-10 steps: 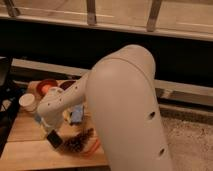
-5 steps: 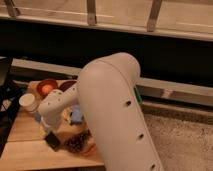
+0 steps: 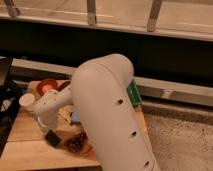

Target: Place eraser in table surface

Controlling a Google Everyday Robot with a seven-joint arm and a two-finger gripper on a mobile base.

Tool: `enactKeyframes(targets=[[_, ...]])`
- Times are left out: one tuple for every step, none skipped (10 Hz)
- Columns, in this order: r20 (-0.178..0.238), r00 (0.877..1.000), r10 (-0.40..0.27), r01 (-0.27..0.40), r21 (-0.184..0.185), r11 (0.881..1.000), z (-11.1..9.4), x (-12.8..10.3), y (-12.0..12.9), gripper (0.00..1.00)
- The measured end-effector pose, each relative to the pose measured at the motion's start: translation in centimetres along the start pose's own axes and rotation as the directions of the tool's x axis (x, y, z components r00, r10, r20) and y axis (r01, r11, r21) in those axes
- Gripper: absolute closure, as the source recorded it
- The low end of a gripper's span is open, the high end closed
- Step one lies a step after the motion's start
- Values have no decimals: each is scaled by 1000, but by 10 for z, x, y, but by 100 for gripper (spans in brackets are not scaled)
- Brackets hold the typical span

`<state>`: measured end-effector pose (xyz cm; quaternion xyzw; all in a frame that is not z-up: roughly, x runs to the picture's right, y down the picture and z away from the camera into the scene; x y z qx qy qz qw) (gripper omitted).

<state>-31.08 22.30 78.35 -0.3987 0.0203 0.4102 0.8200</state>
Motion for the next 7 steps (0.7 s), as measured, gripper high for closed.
enactKeyframes(targets=[[0,1000,-8,8,11,1000,-8,-3,2,35],[3,1000,-15,15,17,1000,-13,-6,3,35],[5,1000,-24,24,24,999,-15,-7,4,35],[6,1000,-29,29,25,999,-15,-8,6,35],[6,1000,-28,27,25,999,-15,-8,6,35],[7,1000,-26,26,25,999,-15,-8,6,35],[6,1000,-25,25,26,999,-15,-8,5,35]])
